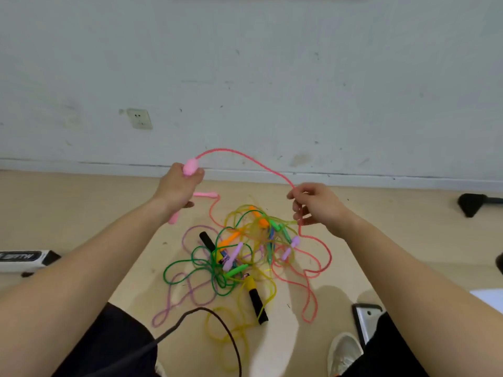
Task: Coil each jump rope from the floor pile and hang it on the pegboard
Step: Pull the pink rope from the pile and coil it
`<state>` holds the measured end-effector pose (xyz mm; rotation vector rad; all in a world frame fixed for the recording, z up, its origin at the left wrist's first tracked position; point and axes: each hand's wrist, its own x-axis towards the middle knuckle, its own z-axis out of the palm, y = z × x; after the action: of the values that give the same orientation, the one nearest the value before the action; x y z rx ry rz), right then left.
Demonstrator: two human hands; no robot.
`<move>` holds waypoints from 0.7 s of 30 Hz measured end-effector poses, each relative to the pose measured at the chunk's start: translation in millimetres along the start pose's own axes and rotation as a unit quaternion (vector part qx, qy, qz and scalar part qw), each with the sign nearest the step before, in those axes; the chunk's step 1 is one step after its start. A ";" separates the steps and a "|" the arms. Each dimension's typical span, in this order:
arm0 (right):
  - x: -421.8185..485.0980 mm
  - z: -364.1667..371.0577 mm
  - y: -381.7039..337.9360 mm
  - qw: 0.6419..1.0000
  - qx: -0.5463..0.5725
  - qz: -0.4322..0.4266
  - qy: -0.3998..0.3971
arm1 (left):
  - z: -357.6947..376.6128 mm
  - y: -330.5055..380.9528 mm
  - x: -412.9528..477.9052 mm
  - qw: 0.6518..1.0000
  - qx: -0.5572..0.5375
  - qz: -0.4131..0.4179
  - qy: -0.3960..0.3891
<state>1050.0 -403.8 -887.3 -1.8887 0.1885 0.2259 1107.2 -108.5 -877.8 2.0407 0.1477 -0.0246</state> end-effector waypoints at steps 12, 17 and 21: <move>2.6 26.5 -74.3 0.936 0.345 -0.055 0.052 | 81.8 -4.3 -86.3 0.862 -0.285 -0.098 -0.408; 19.5 37.0 -19.8 0.969 0.235 0.068 0.036 | 65.4 10.1 -56.4 0.836 -0.439 -0.147 -0.294; 13.4 88.3 7.1 0.969 0.184 0.069 -0.149 | 47.7 17.8 -30.1 0.787 -0.553 -0.140 -0.234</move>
<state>1055.7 -322.7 -925.0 -1.4540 0.1445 0.5292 1081.6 -161.8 -881.4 0.7706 0.1068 -0.5112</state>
